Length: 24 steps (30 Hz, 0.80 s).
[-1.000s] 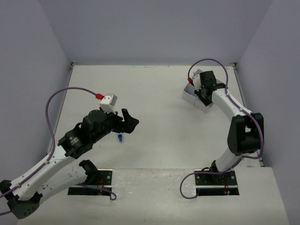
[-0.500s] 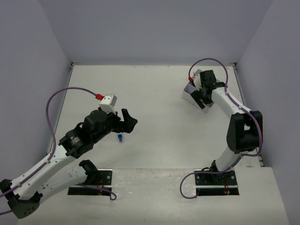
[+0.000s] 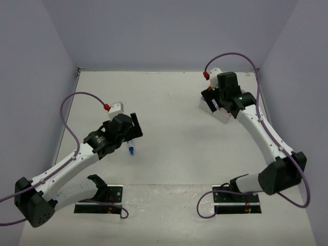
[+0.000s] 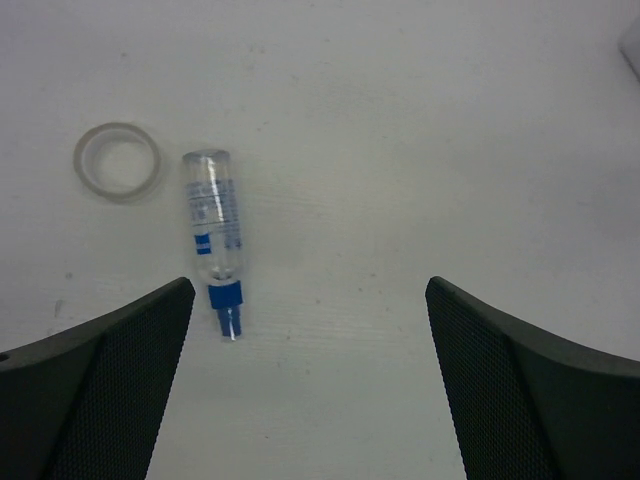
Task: Sort the stationery into containers
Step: Pick up the stationery from the center of the board.
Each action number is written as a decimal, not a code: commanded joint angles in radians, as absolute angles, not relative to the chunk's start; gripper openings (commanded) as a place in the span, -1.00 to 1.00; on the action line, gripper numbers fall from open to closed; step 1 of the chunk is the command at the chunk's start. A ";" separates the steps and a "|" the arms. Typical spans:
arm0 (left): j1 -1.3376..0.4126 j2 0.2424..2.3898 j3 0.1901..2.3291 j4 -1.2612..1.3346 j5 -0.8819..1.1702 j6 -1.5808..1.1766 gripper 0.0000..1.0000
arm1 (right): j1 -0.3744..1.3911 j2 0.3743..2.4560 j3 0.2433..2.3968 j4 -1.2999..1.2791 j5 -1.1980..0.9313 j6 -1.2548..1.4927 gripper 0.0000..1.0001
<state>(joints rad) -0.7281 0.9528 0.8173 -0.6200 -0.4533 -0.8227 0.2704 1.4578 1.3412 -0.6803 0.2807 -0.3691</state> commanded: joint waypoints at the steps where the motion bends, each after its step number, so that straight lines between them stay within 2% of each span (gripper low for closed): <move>1: -0.591 1.023 0.783 -0.655 -0.536 -0.937 1.00 | 0.417 1.261 1.330 -0.589 0.338 -0.166 0.98; 4: -0.527 1.078 0.761 -0.607 -0.511 -0.946 1.00 | 0.431 1.214 1.291 -0.571 0.189 0.117 0.98; 8: -0.526 1.207 0.819 -0.633 -0.487 -1.016 0.99 | 0.431 1.166 1.151 -0.437 -0.136 0.182 0.97; 10: -0.525 1.279 0.848 -0.653 -0.475 -1.056 0.96 | 0.431 1.134 1.056 -0.356 -0.206 0.247 0.98; 14: -0.528 1.420 0.879 -0.655 -0.475 -1.086 0.75 | 0.431 1.074 0.949 -0.235 -0.251 0.416 0.97; 19: -0.530 1.497 0.902 -0.639 -0.471 -1.098 0.70 | 0.428 1.002 0.823 -0.041 -0.536 0.487 0.98; 24: -0.537 1.516 0.879 -0.610 -0.459 -1.102 0.48 | 0.429 0.989 0.814 -0.025 -0.563 0.499 0.98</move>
<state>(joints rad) -0.5310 1.5104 0.8608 -0.6457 -0.4494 -1.0650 0.4299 1.0085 0.8021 -0.1479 -0.4496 0.4409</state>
